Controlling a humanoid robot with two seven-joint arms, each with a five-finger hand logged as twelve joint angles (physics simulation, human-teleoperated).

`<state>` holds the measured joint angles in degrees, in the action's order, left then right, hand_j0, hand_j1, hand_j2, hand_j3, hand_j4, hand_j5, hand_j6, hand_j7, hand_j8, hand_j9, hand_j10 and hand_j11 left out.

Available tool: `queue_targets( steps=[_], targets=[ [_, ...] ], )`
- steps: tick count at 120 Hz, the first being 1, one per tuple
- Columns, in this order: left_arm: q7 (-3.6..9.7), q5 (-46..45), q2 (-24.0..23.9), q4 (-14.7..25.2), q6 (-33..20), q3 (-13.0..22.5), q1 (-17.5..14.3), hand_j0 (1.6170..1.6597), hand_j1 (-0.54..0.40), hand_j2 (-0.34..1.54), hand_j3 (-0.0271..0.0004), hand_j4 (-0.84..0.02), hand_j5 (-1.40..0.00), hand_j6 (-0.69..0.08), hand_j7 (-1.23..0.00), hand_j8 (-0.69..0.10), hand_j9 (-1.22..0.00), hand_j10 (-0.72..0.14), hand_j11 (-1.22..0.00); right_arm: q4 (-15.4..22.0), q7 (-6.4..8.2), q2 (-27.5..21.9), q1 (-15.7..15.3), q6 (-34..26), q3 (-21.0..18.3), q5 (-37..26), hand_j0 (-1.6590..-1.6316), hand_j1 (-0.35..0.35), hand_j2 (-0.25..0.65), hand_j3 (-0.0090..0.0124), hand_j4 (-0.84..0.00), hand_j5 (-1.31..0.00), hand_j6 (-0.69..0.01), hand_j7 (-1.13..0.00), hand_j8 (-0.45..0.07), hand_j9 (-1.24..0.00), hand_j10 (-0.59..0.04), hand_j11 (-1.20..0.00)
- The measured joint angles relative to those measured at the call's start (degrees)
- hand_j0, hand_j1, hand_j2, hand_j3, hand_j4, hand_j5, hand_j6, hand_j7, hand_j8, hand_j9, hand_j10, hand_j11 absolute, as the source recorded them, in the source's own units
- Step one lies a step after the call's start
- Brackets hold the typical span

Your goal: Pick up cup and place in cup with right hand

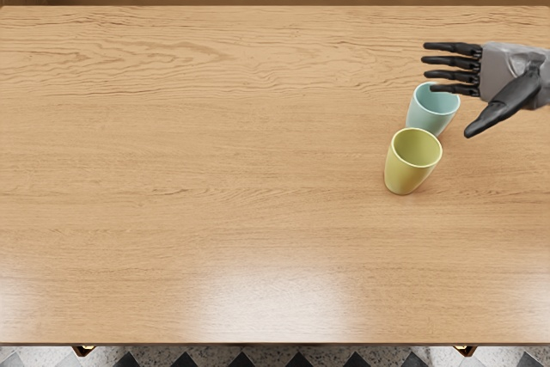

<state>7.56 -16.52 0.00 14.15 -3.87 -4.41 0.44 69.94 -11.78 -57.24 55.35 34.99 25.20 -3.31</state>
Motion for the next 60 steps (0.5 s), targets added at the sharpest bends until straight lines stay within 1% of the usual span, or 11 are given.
queue_targets(
  steps=[3,10,13,21,29,34,43,46,51,55,60],
  targets=[
    [0.0,0.0,0.0,0.0,0.0,0.0,0.0,1.6581,0.349,0.0,-0.0002,0.0,0.0,0.0,0.0,0.0,0.0,0.0,0.0,0.21,-0.4,0.57,0.07,0.01,0.23,-0.64,-1.658,-0.324,-0.004,0.0,-0.022,-0.03,-0.022,-0.03,-0.022,-0.03,-0.022,-0.03],
    [0.0,0.0,0.0,0.0,0.0,0.0,0.0,1.6581,0.349,0.0,-0.0001,0.0,0.0,0.0,0.0,0.0,0.0,0.0,0.0,0.46,-1.85,1.3,0.49,0.02,0.99,-2.24,-1.658,-0.323,-0.004,0.0,-0.023,-0.03,-0.023,-0.03,-0.023,-0.03,-0.023,-0.03],
    [0.0,0.0,0.0,0.0,0.0,0.0,0.0,1.6581,0.349,0.0,-0.0001,0.0,0.0,0.0,0.0,0.0,0.0,0.0,0.0,0.48,-2.82,1.21,0.65,0.02,1.52,-3.01,-1.658,-0.323,-0.004,0.0,-0.023,-0.03,-0.023,-0.03,-0.023,-0.03,-0.023,-0.03],
    [0.0,0.0,0.0,0.0,0.0,0.0,0.0,1.6581,0.349,0.0,-0.0001,0.0,0.0,0.0,0.0,0.0,0.0,0.0,0.0,0.62,-6.07,-0.07,0.91,0.03,3.86,-5.76,-1.658,-0.323,-0.004,0.0,-0.024,-0.03,-0.024,-0.03,-0.024,-0.03,-0.023,-0.03],
    [0.0,0.0,0.0,0.0,0.0,0.0,0.0,1.6581,0.349,0.0,-0.0001,0.0,0.0,0.0,0.0,0.0,0.0,0.0,0.0,1.69,-7.98,-1.42,0.98,0.03,7.21,-11.64,-1.658,-0.32,-0.004,0.0,-0.026,-0.03,-0.026,-0.03,-0.026,-0.03,-0.026,-0.03],
    [0.0,0.0,0.0,0.0,0.0,0.0,0.0,1.6581,0.349,0.0,-0.0001,0.0,0.0,0.0,0.0,0.0,0.0,0.0,0.0,4.34,-8.72,-2.57,0.95,0.03,8.73,-16.94,-1.658,-0.319,-0.004,0.0,-0.027,-0.03,-0.027,-0.03,-0.027,-0.03,-0.027,-0.03],
    [0.0,0.0,0.0,0.0,0.0,0.0,0.0,1.6581,0.349,0.0,-0.0001,0.0,0.0,0.0,0.0,0.0,0.0,0.0,0.0,10.43,-9.8,-5.55,0.47,0.03,9.96,-24.53,-1.6581,-0.317,-0.005,0.0,-0.029,-0.04,-0.03,-0.04,-0.03,-0.04,-0.029,-0.04],
    [0.0,0.0,0.0,0.0,0.0,0.0,0.0,1.6581,0.349,0.0,-0.0001,0.0,0.0,0.0,0.0,0.0,0.0,0.0,0.0,12.74,-10.49,-6.52,0.12,0.03,10.02,-26.84,-1.6581,-0.317,-0.005,0.0,-0.03,-0.04,-0.031,-0.04,-0.03,-0.04,-0.03,-0.04],
    [0.0,0.0,0.0,0.0,0.0,0.0,0.0,1.6581,0.349,0.0,-0.0001,0.0,0.0,0.0,0.0,0.0,0.0,0.0,0.0,16.01,-12.16,-7.67,-0.36,-0.61,9.68,-29.89,-1.6581,-0.316,-0.005,0.0,-0.031,-0.04,-0.032,-0.04,-0.032,-0.04,-0.031,-0.04],
    [0.0,0.0,0.0,0.0,0.0,0.0,0.0,1.6581,0.349,0.0,-0.0001,0.0,0.0,0.0,0.0,0.0,0.0,0.0,0.0,17.99,-13.17,-8.2,-0.65,-1.52,9.26,-31.94,-1.6581,-0.315,-0.005,0.0,-0.033,-0.04,-0.034,-0.04,-0.033,-0.04,-0.033,-0.04],
    [0.0,0.0,0.0,0.0,0.0,0.0,0.0,1.6581,0.349,0.0,-0.0001,0.0,0.0,0.0,0.0,0.0,0.0,0.0,0.0,19.87,-14.06,-8.57,-0.94,-3.15,8.66,-33.85,-1.6581,-0.314,-0.005,0.0,-0.035,-0.04,-0.037,-0.04,-0.036,-0.04,-0.035,-0.04]
  ],
)
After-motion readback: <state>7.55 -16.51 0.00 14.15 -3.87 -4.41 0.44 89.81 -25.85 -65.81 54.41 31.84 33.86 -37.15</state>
